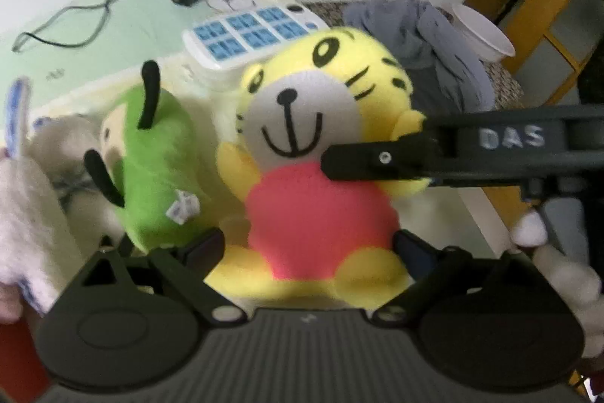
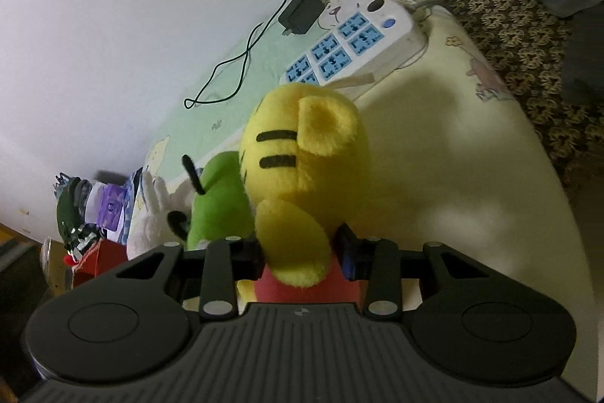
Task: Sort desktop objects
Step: 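Carry the yellow tiger plush in the right gripper toward the red box, then lower the tiger plush into the red box and open the right gripper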
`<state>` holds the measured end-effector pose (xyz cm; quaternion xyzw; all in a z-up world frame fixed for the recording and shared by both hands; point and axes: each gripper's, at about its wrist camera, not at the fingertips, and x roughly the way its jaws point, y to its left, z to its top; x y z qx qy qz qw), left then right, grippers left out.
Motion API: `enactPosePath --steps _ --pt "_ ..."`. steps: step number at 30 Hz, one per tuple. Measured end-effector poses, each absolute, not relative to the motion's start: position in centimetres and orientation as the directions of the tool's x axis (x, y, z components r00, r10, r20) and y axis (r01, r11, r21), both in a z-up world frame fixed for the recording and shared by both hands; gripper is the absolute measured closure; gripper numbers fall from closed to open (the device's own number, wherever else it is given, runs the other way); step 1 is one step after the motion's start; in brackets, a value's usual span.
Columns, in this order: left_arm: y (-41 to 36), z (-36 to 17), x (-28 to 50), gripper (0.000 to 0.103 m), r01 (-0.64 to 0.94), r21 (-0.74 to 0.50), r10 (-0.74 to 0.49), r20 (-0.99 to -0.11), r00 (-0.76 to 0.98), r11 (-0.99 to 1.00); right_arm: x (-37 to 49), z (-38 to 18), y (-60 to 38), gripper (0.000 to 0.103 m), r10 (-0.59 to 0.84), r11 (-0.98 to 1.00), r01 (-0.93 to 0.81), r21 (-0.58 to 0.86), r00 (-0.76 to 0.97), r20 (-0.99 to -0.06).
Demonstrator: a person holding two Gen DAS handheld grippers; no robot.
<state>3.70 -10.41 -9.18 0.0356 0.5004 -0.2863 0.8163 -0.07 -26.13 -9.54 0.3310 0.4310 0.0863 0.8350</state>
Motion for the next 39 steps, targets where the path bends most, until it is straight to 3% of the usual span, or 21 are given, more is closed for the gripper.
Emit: enactPosePath --steps 4,13,21,31,39 --pt "-10.6 -9.0 2.3 0.020 0.541 -0.289 -0.493 -0.823 0.281 0.790 -1.5 -9.1 -25.8 0.066 0.422 0.776 0.135 0.616 0.614 -0.667" --pt "-10.2 -5.6 -1.5 0.023 0.583 -0.282 -0.541 -0.772 0.333 0.761 -5.8 -6.5 -25.4 0.066 0.412 0.765 0.115 0.633 0.669 -0.619" --pt "-7.2 -1.5 -5.1 0.025 0.560 -0.231 -0.534 -0.704 0.468 0.796 -8.0 -3.1 -23.5 0.066 0.455 0.770 -0.026 0.638 0.723 -0.520" --pt "2.5 2.7 -7.0 0.025 0.444 -0.220 -0.472 -0.641 0.606 0.869 -6.2 -0.4 -16.4 0.066 0.594 0.704 -0.197 0.682 0.690 -0.414" --pt "9.9 3.8 -7.9 0.025 0.379 -0.199 -0.414 -0.627 0.660 0.904 -4.3 0.8 -8.4 0.066 0.649 0.678 -0.261 0.687 0.650 -0.394"
